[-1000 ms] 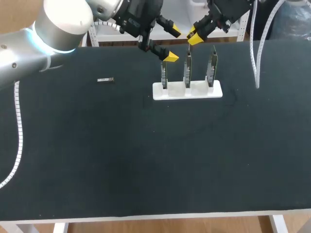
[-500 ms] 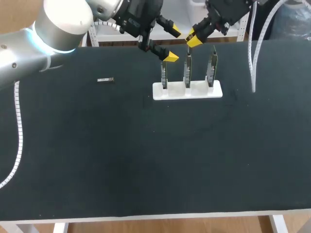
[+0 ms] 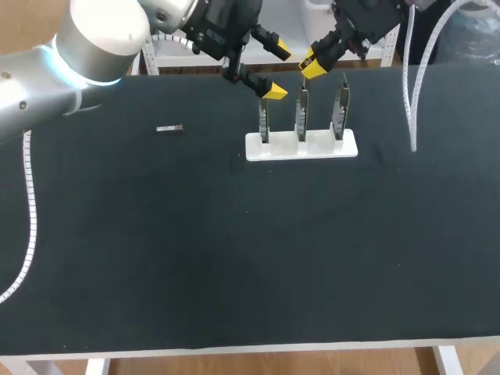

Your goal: Pick up the optical module with the left hand, and insert it into the network port with the right hand.

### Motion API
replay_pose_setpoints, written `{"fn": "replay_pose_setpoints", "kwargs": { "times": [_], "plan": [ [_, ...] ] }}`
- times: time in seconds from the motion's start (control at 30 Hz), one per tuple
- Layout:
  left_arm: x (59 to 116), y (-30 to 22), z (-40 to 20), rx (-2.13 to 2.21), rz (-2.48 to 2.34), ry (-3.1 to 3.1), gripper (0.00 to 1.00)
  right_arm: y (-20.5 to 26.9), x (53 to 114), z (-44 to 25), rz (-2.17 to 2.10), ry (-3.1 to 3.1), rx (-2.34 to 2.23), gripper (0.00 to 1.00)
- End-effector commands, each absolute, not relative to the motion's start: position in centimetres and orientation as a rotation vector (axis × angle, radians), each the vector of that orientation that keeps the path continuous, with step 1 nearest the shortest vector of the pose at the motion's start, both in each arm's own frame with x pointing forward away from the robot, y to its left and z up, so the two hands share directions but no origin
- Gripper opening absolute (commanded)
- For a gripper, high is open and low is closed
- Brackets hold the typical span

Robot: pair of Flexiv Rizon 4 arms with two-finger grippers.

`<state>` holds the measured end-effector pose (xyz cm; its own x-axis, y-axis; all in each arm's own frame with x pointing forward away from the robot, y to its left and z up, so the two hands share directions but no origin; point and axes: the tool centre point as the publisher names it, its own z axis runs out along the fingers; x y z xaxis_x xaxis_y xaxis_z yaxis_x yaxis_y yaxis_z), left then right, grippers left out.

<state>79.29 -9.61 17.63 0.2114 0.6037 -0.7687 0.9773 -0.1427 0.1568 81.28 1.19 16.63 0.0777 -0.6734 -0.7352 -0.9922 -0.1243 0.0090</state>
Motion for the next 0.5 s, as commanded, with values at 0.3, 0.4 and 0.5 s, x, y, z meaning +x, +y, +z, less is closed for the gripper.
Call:
{"fn": "replay_pose_setpoints", "kwargs": {
  "times": [0.3, 0.4, 0.5],
  "plan": [
    [79.30, -9.64, 17.65, 1.836, -0.725, 1.468, 1.00, 1.40, 81.26, 16.52, 0.815, 1.652, -1.842, 0.00],
    [79.30, -9.64, 17.65, 1.836, -0.725, 1.468, 1.00, 1.36, 81.31, 16.46, 0.812, 1.661, -1.833, 0.00],
    [79.30, -9.64, 17.65, 1.836, -0.725, 1.468, 1.00, 1.40, 81.27, 16.55, 0.809, 1.659, -1.828, 0.00]
  ]
}}
